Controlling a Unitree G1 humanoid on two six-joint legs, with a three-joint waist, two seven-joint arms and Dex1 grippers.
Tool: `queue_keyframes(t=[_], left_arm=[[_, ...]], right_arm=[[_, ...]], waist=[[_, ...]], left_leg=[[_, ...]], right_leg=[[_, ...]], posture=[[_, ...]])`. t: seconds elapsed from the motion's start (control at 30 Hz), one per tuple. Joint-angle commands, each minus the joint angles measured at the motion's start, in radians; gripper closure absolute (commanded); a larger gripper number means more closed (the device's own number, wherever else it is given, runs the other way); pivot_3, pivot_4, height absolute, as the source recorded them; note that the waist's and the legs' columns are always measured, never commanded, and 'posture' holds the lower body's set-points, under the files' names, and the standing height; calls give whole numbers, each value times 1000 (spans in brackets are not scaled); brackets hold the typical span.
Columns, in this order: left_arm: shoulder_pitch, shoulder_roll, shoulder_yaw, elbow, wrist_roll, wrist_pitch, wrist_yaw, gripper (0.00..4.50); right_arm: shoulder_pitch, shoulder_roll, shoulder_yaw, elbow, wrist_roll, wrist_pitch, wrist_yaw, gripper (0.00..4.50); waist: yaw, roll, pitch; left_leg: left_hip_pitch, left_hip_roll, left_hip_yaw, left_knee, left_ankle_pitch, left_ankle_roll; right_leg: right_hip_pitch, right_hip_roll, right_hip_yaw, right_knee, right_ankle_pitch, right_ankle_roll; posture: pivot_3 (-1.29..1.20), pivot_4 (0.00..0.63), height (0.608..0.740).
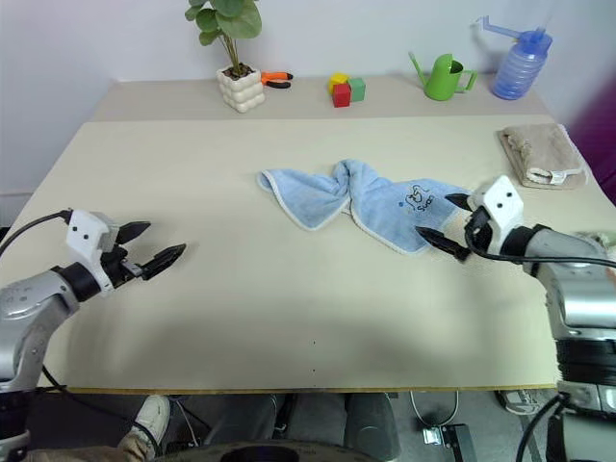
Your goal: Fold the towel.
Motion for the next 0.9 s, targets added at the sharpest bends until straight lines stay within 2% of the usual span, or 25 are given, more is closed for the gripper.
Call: queue_keyframes(t=[0.03,0.47,0.5,0.67,0.9], left_arm=[[-17,6,9,-40,-16,3,-2,16],[-102,-43,-110,-71,22,-16,30,16],[-145,-63,-149,-72,26,-12,31,16],[-394,-154,-483,37,225,-22,12,16],[-599,-345,-693,300,399,-84,46,16]], right_arm=[[-10,-7,-24,-48,17,-1,-8,0],[-45,28,15,-41,-1,-16,-50,0],[-55,37,24,-38,-5,-19,-58,0],[-89,86,55,-47,-13,-21,-92,0],[-10,99,32,-142,6,6,-140,0]], waist=[[-2,0,0],[1,1,0],[1,1,0],[11,0,0],[10,0,0]], left_leg=[[0,0,0,0,0,0],[0,1,1,0,0,0],[0,1,1,0,0,0],[0,0,1,2,0,-1],[-1,1,2,1,3,-6]], right_leg=[[0,0,1,0,0,0],[0,1,1,-1,0,0],[0,1,1,-1,0,0],[2,1,1,-1,2,1],[0,1,1,-3,2,1]], posture=[[0,150,733],[0,150,733],[0,150,733],[0,150,733],[0,150,733]])
